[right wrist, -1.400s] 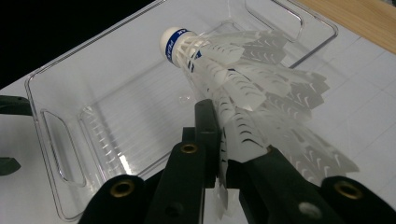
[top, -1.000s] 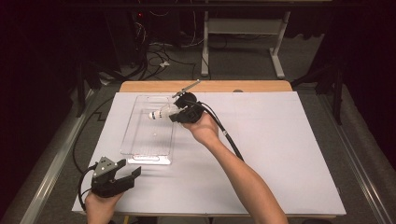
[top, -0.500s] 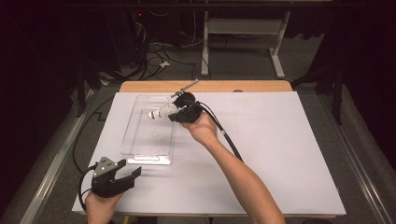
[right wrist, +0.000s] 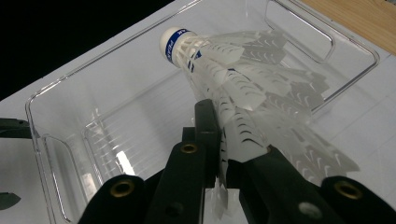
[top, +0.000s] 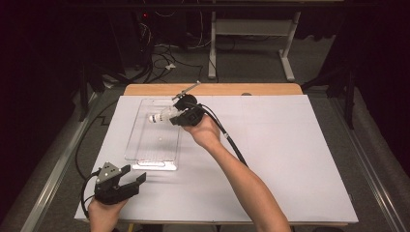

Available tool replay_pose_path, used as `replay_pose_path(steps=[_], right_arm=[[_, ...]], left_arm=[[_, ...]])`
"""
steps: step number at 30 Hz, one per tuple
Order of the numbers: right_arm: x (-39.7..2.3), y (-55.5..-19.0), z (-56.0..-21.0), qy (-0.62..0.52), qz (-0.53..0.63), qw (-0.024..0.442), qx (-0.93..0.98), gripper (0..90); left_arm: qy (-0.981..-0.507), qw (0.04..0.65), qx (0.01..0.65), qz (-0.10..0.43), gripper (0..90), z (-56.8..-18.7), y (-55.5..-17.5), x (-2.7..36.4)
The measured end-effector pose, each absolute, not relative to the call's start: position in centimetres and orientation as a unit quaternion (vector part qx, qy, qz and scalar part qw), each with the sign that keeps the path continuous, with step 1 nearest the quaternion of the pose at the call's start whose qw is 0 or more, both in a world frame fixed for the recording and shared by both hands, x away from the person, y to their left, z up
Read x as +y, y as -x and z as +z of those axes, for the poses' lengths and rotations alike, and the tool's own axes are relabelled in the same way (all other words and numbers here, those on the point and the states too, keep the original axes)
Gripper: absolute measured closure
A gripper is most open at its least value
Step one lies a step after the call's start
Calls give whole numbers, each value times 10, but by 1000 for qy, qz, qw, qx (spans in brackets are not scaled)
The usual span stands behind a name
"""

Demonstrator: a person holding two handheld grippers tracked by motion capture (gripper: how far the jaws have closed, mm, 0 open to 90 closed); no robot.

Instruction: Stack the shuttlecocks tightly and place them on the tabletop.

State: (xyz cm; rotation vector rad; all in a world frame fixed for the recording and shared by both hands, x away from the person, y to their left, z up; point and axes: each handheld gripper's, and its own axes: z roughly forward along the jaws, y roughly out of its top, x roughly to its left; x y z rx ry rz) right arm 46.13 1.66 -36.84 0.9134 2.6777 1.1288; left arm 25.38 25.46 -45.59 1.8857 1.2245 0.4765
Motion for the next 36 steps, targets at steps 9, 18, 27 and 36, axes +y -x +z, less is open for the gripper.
replay_pose_path(steps=[9,18,27,36], right_arm=[[26,-464,-371,-300,366,46,880,892],[38,-466,-372,-292,360,45,885,892],[44,-470,-379,-297,353,41,886,892],[53,-473,-381,-297,346,41,889,892]], left_arm=[[-748,410,487,187,332,-456,-254,255],[-749,410,486,188,331,-456,-254,254],[-747,412,487,187,331,-456,-254,254],[-749,410,486,187,332,-456,-254,255]])
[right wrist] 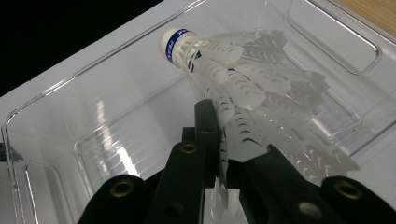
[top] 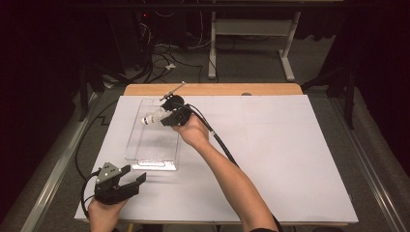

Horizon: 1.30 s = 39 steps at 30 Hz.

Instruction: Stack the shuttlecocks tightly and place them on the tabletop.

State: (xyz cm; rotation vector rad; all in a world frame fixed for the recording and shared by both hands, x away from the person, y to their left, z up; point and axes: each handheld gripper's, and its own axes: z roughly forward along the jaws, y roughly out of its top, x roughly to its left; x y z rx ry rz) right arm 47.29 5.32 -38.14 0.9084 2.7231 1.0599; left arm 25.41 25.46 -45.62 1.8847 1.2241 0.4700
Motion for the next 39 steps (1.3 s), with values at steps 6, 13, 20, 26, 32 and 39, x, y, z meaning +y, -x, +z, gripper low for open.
replay_pose_path(steps=[6,13,20,26,32,39], right_arm=[[61,-474,-385,-293,340,40,893,892],[66,-476,-391,-298,330,39,895,891],[67,-479,-397,-301,325,40,896,890],[68,-480,-400,-304,318,41,897,890],[71,-481,-404,-305,313,39,899,890],[74,-482,-406,-302,308,40,901,889]], left_arm=[[-748,411,486,186,331,-456,-254,255],[-749,411,486,186,331,-456,-254,254],[-748,413,486,185,331,-456,-254,254],[-748,412,485,186,331,-456,-254,254],[-749,413,485,186,331,-456,-254,254],[-749,413,485,185,331,-456,-254,254]])
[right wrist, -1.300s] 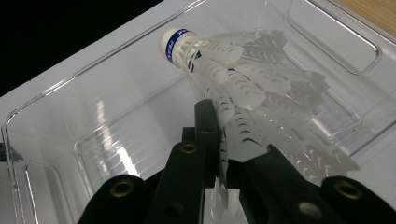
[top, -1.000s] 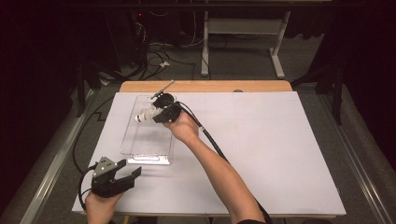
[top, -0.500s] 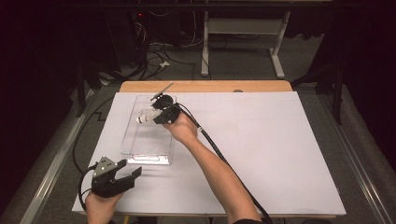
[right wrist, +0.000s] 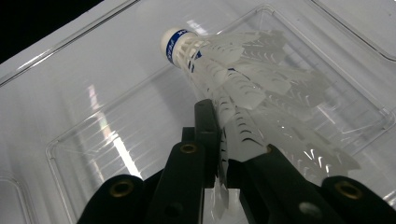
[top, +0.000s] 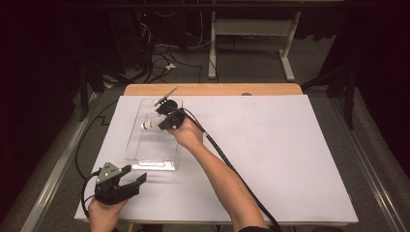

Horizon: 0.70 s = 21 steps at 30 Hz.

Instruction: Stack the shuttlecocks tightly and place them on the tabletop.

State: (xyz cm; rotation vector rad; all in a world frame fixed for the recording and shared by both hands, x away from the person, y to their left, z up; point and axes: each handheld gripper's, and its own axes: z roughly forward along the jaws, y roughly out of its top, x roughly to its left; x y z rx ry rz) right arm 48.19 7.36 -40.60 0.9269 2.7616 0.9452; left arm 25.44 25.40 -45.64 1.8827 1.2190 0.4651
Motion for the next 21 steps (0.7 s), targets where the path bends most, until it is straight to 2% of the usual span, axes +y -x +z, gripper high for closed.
replay_pose_path(steps=[21], right_arm=[[80,-483,-410,-300,293,42,907,887]], left_arm=[[-749,413,485,184,331,-456,-254,254]])
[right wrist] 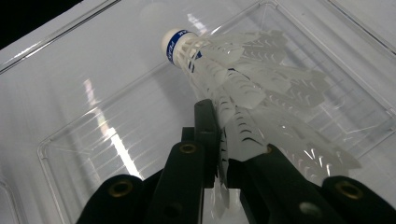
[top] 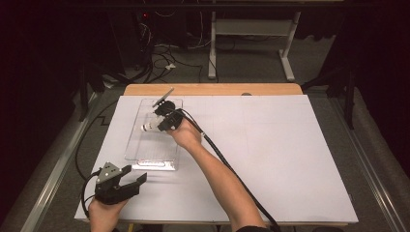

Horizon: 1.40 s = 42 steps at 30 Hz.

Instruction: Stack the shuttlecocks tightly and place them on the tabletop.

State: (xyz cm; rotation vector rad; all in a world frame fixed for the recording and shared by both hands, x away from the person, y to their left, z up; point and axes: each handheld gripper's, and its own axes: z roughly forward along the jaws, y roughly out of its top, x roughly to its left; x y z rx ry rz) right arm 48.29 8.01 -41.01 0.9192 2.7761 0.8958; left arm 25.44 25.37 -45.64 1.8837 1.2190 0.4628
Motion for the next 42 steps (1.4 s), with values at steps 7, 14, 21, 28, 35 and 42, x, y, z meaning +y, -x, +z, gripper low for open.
replay_pose_path(steps=[7,14,21,28,35,42], right_arm=[[82,-483,-411,-298,288,43,909,884],[85,-482,-412,-296,284,42,911,884],[87,-483,-414,-295,283,43,912,880],[88,-482,-413,-297,279,42,912,876],[90,-481,-415,-286,270,59,917,861],[90,-482,-414,-290,272,59,916,830]], left_arm=[[-749,412,484,184,331,-456,-254,254],[-748,414,485,184,331,-457,-255,254],[-749,413,484,184,331,-456,-254,254],[-749,413,484,184,331,-456,-254,254],[-749,413,485,183,331,-456,-254,254],[-749,413,484,183,331,-456,-255,254]])
